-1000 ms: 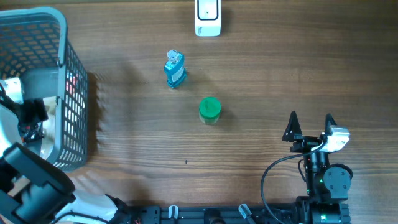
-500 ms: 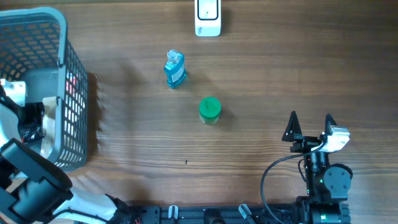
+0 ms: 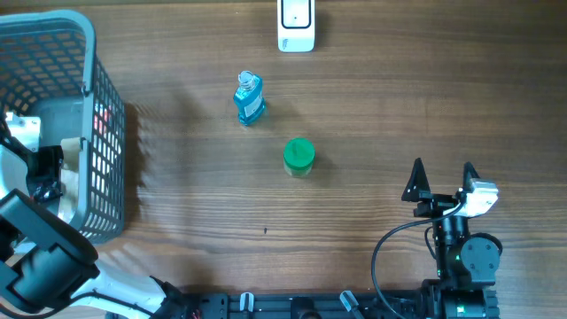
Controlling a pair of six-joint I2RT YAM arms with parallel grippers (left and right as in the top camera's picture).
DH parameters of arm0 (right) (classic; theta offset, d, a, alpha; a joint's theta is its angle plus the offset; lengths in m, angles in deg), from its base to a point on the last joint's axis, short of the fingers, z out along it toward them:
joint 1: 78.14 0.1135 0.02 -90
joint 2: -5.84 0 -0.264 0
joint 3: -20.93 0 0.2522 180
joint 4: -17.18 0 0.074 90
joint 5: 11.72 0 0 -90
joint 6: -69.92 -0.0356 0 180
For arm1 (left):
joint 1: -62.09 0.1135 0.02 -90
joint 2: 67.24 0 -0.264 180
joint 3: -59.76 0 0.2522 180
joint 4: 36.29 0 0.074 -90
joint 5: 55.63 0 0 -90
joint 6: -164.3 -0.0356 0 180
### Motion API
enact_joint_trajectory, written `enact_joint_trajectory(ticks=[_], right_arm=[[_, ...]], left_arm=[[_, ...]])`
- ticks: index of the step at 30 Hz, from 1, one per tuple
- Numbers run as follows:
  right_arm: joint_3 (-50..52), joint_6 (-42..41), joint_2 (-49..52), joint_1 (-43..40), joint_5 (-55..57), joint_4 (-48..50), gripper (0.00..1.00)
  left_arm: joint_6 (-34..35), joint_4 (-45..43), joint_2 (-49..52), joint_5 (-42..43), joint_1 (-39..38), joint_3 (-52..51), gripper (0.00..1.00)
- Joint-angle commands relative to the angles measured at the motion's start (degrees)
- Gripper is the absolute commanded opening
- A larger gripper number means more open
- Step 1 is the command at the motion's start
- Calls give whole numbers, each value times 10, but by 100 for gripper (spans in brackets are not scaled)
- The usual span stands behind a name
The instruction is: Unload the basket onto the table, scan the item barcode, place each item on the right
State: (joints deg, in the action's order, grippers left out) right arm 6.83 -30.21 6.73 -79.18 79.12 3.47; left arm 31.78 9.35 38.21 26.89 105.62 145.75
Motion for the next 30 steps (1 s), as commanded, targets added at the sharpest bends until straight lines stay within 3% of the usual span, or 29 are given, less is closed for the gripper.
enact_joint_trajectory(ticks=[1, 11, 18, 30], right_arm=[[0, 10, -5, 2, -9, 3, 100], [0, 10, -5, 2, -9, 3, 100], [0, 10, -5, 2, -9, 3, 100], [0, 10, -5, 2, -9, 3, 100]], left_arm=[[-8, -9, 14, 0, 2, 0, 67], [-8, -16, 56, 4, 2, 0, 63], [-7, -23, 60, 3, 2, 0, 43], [-7, -24, 59, 3, 1, 0, 26]])
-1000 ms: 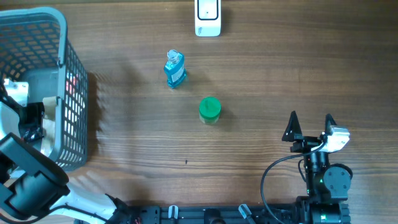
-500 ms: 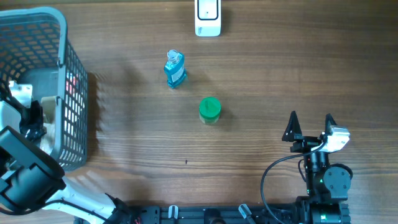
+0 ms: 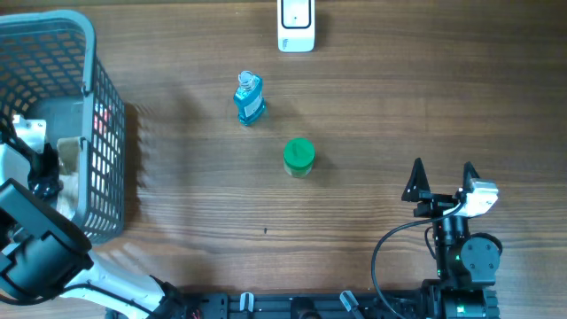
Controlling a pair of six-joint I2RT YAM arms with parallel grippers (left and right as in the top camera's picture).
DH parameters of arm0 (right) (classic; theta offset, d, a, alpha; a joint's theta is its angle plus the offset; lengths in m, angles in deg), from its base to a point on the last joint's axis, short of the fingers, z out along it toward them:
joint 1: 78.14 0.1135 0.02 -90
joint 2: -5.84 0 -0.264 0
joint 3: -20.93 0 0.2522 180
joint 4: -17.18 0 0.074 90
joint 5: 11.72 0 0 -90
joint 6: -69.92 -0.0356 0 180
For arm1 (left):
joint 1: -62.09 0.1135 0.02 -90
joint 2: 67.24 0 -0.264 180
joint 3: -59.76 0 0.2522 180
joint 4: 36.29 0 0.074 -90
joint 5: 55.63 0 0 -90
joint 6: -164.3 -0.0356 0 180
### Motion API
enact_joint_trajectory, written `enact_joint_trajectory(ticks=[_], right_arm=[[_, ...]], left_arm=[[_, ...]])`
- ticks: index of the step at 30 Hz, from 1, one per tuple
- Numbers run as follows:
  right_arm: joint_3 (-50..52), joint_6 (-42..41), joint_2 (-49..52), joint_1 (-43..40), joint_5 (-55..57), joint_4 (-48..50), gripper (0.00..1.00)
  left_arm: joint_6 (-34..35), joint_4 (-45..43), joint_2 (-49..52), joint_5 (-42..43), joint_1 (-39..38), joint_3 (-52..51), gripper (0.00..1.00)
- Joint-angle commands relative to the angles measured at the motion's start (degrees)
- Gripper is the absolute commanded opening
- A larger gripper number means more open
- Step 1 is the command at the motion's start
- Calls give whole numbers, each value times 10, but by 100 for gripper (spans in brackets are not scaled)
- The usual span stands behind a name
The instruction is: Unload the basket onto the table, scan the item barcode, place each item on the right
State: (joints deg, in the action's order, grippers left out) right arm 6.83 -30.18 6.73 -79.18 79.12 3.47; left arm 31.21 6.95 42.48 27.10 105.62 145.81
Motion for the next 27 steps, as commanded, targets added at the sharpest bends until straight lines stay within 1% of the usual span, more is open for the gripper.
enact_joint_trajectory(ticks=[1, 6, 10, 15, 19, 21, 22, 23, 27], right_arm=[[0, 10, -5, 2, -9, 3, 100], [0, 10, -5, 2, -9, 3, 100], [0, 10, -5, 2, -9, 3, 100], [0, 10, -5, 2, -9, 3, 100], [0, 10, -5, 2, -9, 3, 100], [0, 10, -5, 2, -9, 3, 100], [0, 10, -5, 2, -9, 3, 100], [0, 10, -5, 2, -9, 3, 100], [0, 10, -5, 2, -9, 3, 100]], left_arm=[[-2, 0, 15, 1, 1, 0, 24], [0, -1, 5, 1, 1, 0, 24], [16, -1, 4, 1, 1, 0, 28], [17, -5, 4, 1, 1, 0, 28], [18, -25, 4, 1, 1, 0, 28], [31, -37, 5, 1, 1, 0, 23], [35, -41, 5, 2, 1, 0, 17], [35, -43, 5, 2, 1, 0, 4], [36, -45, 5, 2, 1, 0, 4]])
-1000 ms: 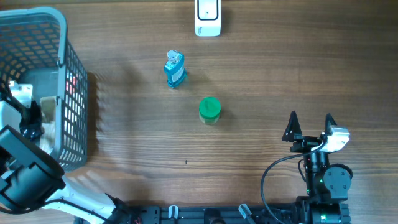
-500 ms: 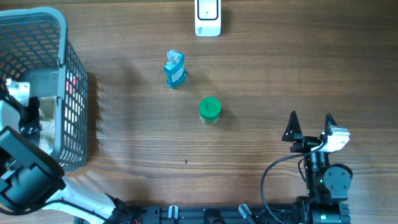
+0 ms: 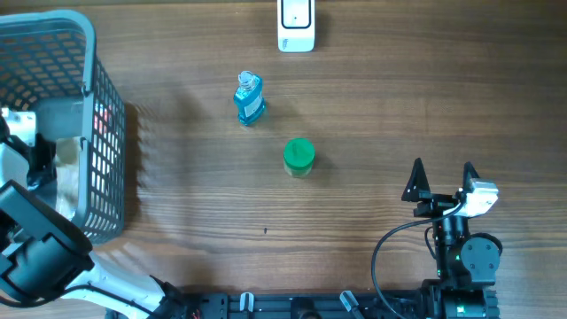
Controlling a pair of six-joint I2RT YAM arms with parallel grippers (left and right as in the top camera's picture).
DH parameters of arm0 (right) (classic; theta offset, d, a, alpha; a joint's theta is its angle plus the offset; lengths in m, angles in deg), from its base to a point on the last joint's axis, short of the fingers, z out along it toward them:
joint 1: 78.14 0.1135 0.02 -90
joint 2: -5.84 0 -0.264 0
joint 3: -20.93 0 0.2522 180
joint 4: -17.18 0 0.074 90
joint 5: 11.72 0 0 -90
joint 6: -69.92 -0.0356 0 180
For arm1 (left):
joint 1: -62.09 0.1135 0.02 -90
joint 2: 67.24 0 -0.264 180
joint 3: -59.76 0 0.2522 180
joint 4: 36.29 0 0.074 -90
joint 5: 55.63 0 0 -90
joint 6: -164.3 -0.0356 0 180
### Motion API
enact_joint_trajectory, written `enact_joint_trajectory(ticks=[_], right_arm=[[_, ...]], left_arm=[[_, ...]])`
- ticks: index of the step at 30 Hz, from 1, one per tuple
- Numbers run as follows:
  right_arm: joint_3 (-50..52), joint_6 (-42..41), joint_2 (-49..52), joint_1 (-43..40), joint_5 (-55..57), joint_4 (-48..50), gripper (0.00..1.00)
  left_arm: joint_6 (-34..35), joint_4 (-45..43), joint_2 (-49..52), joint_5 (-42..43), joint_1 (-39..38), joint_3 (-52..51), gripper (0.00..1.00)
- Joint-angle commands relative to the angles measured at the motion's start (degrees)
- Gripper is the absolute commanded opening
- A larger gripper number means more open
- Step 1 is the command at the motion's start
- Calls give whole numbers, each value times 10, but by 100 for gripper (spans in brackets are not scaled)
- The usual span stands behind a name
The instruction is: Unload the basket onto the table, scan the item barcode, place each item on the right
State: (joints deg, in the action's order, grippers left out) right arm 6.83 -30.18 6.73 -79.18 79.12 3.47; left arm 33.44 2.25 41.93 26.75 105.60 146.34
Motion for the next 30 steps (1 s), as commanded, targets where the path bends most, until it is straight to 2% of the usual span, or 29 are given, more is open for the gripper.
enact_joint_trajectory(ticks=[1, 9, 14, 18, 23, 27, 30], right_arm=[[0, 10, -5, 2, -9, 3, 100], [0, 10, -5, 2, -9, 3, 100], [0, 10, -5, 2, -9, 3, 100], [0, 10, -5, 2, -9, 3, 100], [0, 10, -5, 2, -9, 3, 100], [0, 10, -5, 2, -9, 3, 100], [0, 10, -5, 2, -9, 3, 100]], left_arm=[[18, 2, 10, 5, 1, -6, 4], [109, 3, -1, 7, -3, -4, 4], [148, 6, -57, 29, -20, 1, 4], [169, 26, -130, 90, -29, 21, 4], [234, 40, -221, 137, -29, 42, 4], [284, 47, -314, 201, -29, 44, 4], [337, 49, -381, 282, -29, 44, 4]])
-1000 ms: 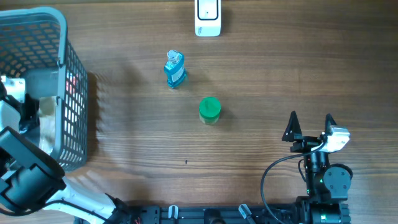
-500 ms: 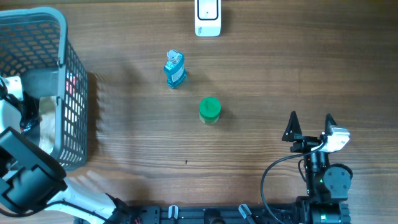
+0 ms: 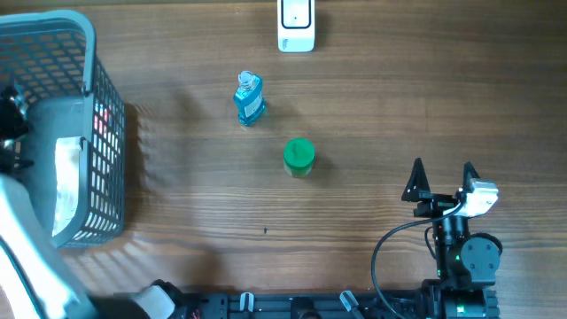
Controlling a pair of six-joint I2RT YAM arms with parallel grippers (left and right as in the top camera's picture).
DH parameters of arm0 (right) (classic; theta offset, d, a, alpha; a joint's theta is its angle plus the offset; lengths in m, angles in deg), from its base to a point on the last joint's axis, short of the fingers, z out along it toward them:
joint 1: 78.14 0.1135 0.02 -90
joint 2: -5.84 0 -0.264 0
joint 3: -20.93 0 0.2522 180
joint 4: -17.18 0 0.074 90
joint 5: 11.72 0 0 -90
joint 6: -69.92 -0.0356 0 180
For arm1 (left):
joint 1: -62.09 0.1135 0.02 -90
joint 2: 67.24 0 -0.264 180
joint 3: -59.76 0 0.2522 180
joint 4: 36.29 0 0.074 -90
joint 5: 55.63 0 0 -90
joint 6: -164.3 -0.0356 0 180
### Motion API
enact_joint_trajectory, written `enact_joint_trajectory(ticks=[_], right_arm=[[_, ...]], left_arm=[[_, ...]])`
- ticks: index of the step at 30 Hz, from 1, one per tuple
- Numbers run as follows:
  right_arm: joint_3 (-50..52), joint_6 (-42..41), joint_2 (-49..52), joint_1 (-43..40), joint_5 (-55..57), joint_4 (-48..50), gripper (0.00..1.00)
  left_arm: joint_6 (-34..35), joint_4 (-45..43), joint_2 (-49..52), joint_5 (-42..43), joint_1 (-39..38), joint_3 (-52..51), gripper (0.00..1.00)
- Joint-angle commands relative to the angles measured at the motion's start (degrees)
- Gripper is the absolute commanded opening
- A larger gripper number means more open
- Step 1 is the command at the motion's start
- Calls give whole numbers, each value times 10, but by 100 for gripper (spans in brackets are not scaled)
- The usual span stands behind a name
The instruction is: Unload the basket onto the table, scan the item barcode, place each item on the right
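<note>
A white barcode scanner (image 3: 296, 25) stands at the table's far edge. A blue bottle (image 3: 249, 97) and a green-lidded jar (image 3: 299, 157) stand mid-table. A white pack (image 3: 66, 182) lies in the grey basket (image 3: 104, 133) at the left. My left gripper (image 3: 11, 111) is a dark shape at the basket's left side, cut off by the frame edge, so its fingers are hidden. My right gripper (image 3: 440, 180) rests open near the front right with nothing between its fingers.
The left arm's white link (image 3: 31, 257) runs up the left edge of the frame past the basket's front corner. A black cable (image 3: 390, 244) loops beside the right arm's base.
The left gripper has moved farther back and left in the basket, and more of the white pack shows. The arm's dark link has left the front-left corner. The right arm has not moved.
The left gripper was low in the basket over the white pack. At each later moment it stood a little farther back along the basket's left side, and now it is mostly out of frame. The bottle, jar, scanner and right arm stayed put.
</note>
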State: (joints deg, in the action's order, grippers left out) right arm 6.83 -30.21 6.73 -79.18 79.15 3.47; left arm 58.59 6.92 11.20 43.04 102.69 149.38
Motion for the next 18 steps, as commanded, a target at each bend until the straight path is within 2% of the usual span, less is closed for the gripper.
enact_joint_trajectory(ticks=[1, 3, 5, 8, 13, 14, 16, 17, 18], right_arm=[[0, 10, -5, 2, -9, 3, 100], [0, 10, -5, 2, -9, 3, 100], [0, 10, -5, 2, -9, 3, 100], [0, 10, -5, 2, -9, 3, 100], [0, 10, -5, 2, -9, 3, 100], [0, 10, -5, 2, -9, 3, 100], [0, 10, -5, 2, -9, 3, 100], [0, 10, -5, 2, -9, 3, 100], [0, 10, -5, 2, -9, 3, 100]], left_arm=[[102, 6, -94, 158, 0, 13, 4], [124, 19, -136, 256, 0, 13, 4], [124, 31, -167, 308, 0, 13, 4], [123, 48, -198, 296, 0, 13, 4], [125, 95, -203, 198, 0, 12, 4], [133, 102, -193, 172, 0, 12, 10], [153, 110, -168, 127, 0, 12, 40], [168, 114, -151, 108, 0, 12, 72], [181, 116, -132, 94, 0, 12, 92]])
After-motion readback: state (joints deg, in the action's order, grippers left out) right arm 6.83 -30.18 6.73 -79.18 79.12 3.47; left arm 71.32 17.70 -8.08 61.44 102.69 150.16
